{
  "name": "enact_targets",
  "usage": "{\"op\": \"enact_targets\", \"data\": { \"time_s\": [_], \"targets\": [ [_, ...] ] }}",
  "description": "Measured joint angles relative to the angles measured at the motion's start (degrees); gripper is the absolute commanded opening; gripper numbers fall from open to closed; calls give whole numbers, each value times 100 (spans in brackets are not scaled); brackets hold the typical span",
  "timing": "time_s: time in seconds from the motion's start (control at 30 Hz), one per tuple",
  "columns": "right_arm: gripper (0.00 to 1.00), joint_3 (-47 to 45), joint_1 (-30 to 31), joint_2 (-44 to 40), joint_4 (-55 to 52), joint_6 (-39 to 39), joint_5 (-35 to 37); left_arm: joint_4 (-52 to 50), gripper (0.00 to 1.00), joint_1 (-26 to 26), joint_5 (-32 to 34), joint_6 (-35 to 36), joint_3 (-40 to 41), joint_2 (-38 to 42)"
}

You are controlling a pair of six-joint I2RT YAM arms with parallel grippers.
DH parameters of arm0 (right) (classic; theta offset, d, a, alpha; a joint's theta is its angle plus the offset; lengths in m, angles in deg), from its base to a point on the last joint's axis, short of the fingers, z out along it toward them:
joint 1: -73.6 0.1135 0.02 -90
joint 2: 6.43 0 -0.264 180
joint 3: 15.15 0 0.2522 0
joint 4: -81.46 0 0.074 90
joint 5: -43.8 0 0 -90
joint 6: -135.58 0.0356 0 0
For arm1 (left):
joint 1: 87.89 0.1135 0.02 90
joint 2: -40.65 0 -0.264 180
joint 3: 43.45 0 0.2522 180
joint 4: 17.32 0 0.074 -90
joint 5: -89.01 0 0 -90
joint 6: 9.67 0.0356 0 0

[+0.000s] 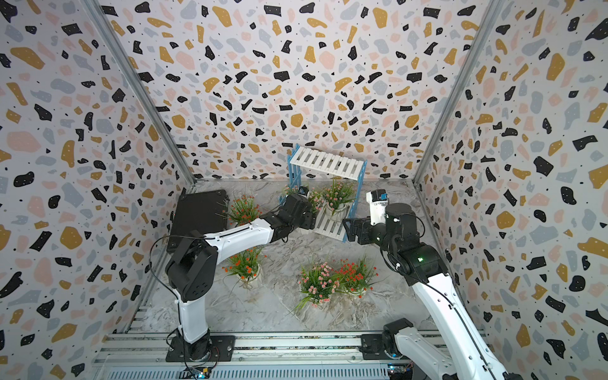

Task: Place the baby's breath potted plants on the rack by color
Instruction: Place the baby's breath potted plant on the rack.

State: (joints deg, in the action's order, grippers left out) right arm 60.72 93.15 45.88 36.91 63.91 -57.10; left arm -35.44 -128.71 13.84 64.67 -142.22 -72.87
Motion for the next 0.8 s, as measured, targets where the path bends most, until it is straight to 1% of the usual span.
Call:
{"op": "enact_targets", "data": {
  "time_s": [0.17, 0.4, 0.63, 0.8],
  "targets": [
    [92, 0, 0, -44, -79, -37, 33, 11, 82, 249, -4, 173, -505, -610],
    [92, 0, 0, -125, -149, -85, 109, 164, 83, 520, -90, 492, -1287, -1268],
    [92, 0, 0, -125, -186, -144, 129, 518, 84, 570, -199, 778, -1759, -1740],
    [92, 0, 0, -85, -188, -179, 127, 621, 89, 603, -238, 918, -2175, -2127]
  ]
}}
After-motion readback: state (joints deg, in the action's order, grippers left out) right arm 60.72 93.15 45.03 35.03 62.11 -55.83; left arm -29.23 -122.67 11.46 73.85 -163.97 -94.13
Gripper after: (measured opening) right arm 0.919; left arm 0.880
